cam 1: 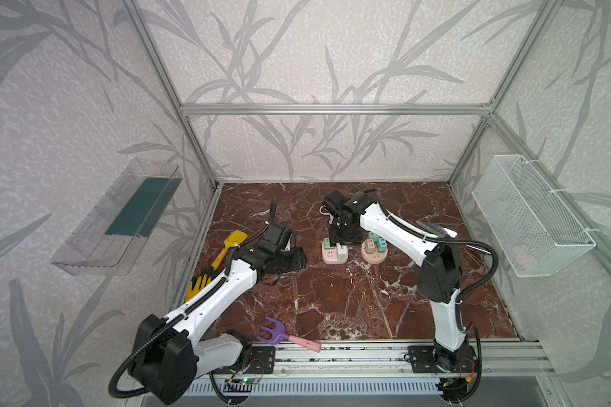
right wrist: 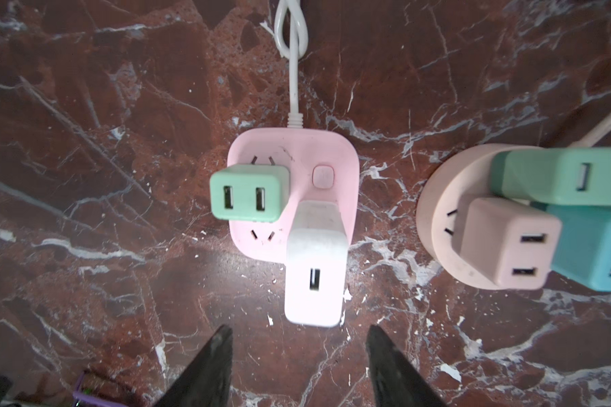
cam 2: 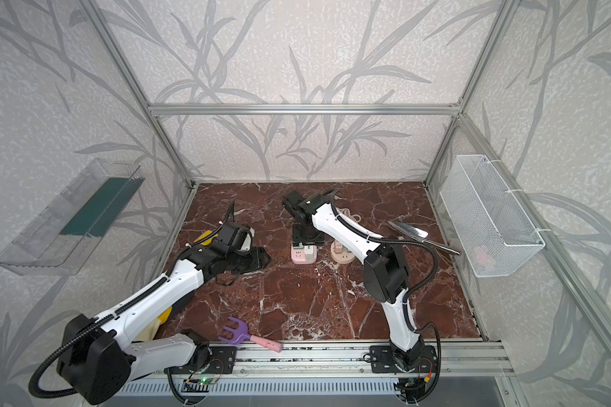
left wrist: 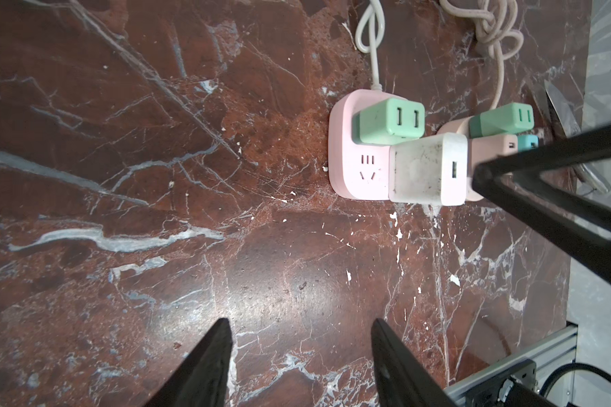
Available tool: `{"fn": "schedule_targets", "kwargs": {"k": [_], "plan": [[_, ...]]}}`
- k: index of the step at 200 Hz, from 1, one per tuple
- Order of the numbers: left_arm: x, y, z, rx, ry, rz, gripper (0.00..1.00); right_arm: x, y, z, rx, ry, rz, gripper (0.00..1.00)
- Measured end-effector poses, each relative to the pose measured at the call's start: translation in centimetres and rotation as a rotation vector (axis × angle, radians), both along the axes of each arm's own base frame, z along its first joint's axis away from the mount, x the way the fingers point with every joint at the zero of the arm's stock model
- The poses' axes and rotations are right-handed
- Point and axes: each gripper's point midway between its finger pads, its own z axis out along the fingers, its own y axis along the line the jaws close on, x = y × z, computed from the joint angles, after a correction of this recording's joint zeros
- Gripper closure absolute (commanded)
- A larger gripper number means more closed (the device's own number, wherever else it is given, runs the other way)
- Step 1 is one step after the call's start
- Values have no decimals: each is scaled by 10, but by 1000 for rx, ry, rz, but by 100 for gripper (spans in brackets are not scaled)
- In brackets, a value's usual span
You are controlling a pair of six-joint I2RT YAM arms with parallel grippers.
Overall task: Insert the plug
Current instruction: 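Open the right gripper and lift it off the white charger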
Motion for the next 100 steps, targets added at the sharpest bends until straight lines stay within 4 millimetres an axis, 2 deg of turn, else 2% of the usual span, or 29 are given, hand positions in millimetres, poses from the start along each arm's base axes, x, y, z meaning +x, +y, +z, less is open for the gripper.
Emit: {"fn": "schedule_targets", "kwargs": {"k": [8, 18, 23, 26, 36, 38, 41, 66, 100], "plan": [[3, 4, 1, 18, -22, 16, 32, -8, -9, 6, 4, -28, 23, 30], [7, 10, 5, 39, -85, 37, 21, -20, -26, 15, 5, -75, 41, 21], [8, 13, 7, 44, -121, 52, 5, -27, -34, 19, 7, -95, 55, 21], [9, 15, 9, 50, -145, 53, 1, -32, -41, 22, 6, -119, 59, 21], [9, 24, 13, 58, -230, 79, 1, -46, -59, 30, 16, -167, 69, 21], [9, 25, 15, 54, -253, 86, 1, -48, -63, 32, 19, -182, 69, 2], [10, 27, 15, 59, -280, 91, 1, -51, -68, 35, 22, -198, 68, 0], [16, 47, 25, 98, -523, 131, 1, -67, -114, 48, 20, -337, 43, 1], [33, 69, 44, 238, -749, 180, 1, -74, -163, 30, -78, -464, -20, 1]]}}
